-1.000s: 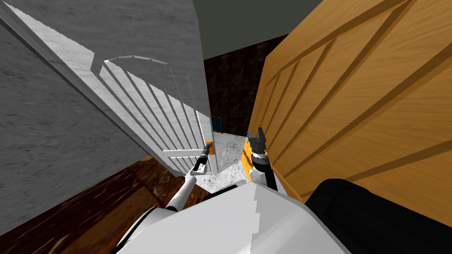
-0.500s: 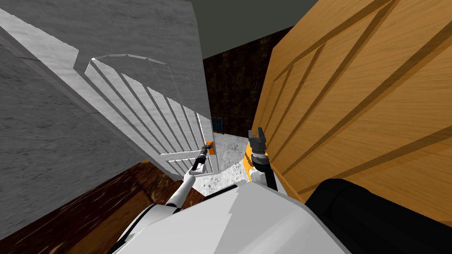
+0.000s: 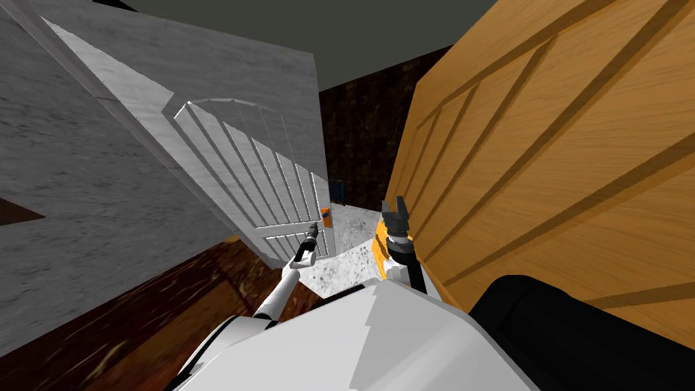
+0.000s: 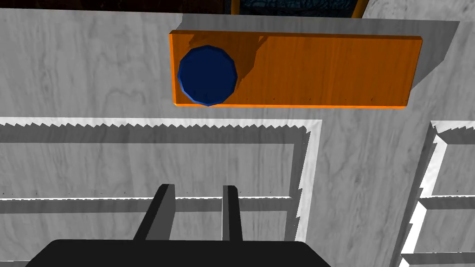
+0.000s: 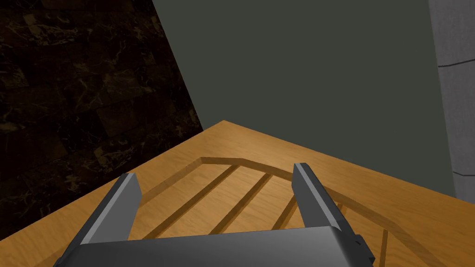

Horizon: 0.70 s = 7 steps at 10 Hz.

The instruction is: Push the door open

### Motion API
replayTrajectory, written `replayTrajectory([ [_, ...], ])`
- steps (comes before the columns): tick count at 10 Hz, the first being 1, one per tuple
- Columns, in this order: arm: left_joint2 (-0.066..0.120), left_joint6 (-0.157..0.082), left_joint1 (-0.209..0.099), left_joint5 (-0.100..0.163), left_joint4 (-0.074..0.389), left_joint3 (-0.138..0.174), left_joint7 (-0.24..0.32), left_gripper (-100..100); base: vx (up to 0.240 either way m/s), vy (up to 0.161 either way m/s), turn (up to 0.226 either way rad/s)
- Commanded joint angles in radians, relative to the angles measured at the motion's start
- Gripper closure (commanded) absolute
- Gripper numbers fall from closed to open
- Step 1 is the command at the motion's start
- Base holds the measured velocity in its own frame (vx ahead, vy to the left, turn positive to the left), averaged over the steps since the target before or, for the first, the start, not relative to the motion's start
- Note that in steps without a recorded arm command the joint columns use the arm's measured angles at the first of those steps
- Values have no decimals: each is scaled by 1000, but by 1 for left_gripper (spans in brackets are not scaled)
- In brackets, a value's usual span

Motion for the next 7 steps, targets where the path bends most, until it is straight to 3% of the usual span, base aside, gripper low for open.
replayTrajectory([
  [1,-7,7,0,3,-4,3,-1,-100,-221,-72,44],
  [3,-24,15,-1,7,-7,7,0,-100,-253,-76,53],
  [4,-20,13,-1,6,-6,6,-1,-100,-104,-35,10],
  [7,-8,7,-1,6,-2,12,-2,-100,145,-27,-21],
])
